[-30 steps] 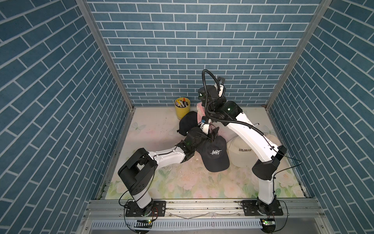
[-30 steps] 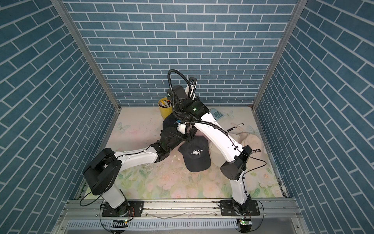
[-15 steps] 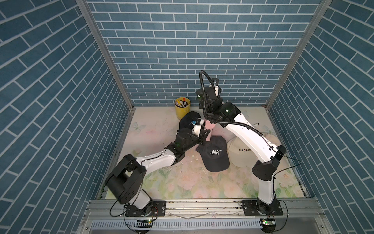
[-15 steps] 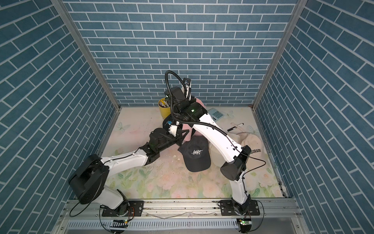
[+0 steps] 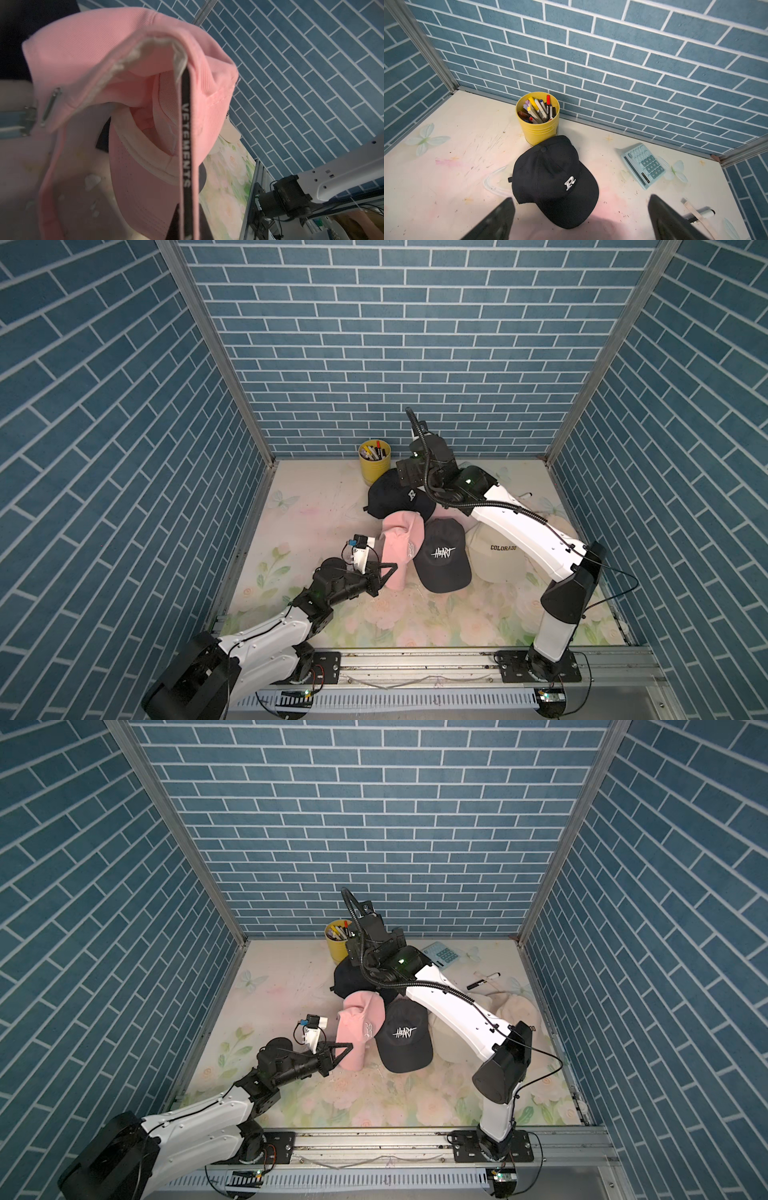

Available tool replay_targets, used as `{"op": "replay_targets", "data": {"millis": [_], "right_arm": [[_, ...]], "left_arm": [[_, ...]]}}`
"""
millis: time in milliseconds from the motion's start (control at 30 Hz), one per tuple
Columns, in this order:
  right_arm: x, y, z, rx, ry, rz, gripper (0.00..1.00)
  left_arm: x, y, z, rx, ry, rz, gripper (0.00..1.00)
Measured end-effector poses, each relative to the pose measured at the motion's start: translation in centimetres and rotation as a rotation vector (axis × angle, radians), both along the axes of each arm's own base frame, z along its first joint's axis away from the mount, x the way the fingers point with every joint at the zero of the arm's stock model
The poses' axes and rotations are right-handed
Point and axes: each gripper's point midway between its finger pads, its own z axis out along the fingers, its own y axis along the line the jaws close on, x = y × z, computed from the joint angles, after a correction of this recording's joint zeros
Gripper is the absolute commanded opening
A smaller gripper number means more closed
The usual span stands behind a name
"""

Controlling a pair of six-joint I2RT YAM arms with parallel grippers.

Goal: Open the adjustable buckle of the baseball cap
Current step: Place the baseball cap at the center of the board.

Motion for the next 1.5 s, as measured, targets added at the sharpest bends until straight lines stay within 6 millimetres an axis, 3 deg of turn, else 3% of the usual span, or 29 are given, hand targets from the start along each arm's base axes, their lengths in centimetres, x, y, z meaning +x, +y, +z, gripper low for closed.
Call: {"op": "replay_targets", "data": {"millis": [133,300,400,500,767,1133,1233,1300,1333,1467,1500], "right_arm": [[-0.3,-1.0,0.3,0.022,0.002,0.009,0.99],[-0.6,-1.7,-1.4,0.008,0.035,0.023,0.99],[-0.6,-1.6,-2.3,-0.001,0.054,0.031,0.99],[-0.7,-1.5,-2.7,-0.004,0.062,0.038,0.99],[-0.8,-2.1,-3.8,-0.018,0.077,0.033,0.99],[-0.9,-3.5,-3.9,-0.018,0.076,0.014,0.99],[-0.7,-3.8,-4.2,-0.022,0.083,0.008,0.99],[-0.5,-4.0,-4.6,-0.022,0.091,0.006,0.99],[-0.4,-4.1,-4.7,-0.021,0.094,0.006,0.99],[0.0,-4.5,-5.0,-0.013,0.107,0.008,0.99],[0.1,-4.5,-5.0,-0.009,0.108,0.010,0.99]], "left_arm": [[-1.0,1.7,0.1,-0.117,0.047,0.052,0.00],[-0.1,2.8,5.1,-0.309,-0.005,0.102,0.00],[0.2,3.2,6.0,-0.356,-0.006,0.111,0.00],[0.6,3.0,5.4,-0.368,0.039,0.112,0.00],[1.3,1.9,-1.3,-0.261,0.271,0.107,0.00],[2.4,1.3,-1.8,-0.303,0.288,0.107,0.02],[2.5,1.8,-1.9,-0.275,0.292,0.142,0.20],[2.6,2.4,-2.7,-0.227,0.309,0.184,0.38],[2.7,2.9,-3.9,-0.179,0.334,0.219,0.49],[1.7,5.2,-9.4,0.002,0.496,0.325,0.68],[1.9,5.3,-9.6,0.019,0.501,0.326,0.75]]}}
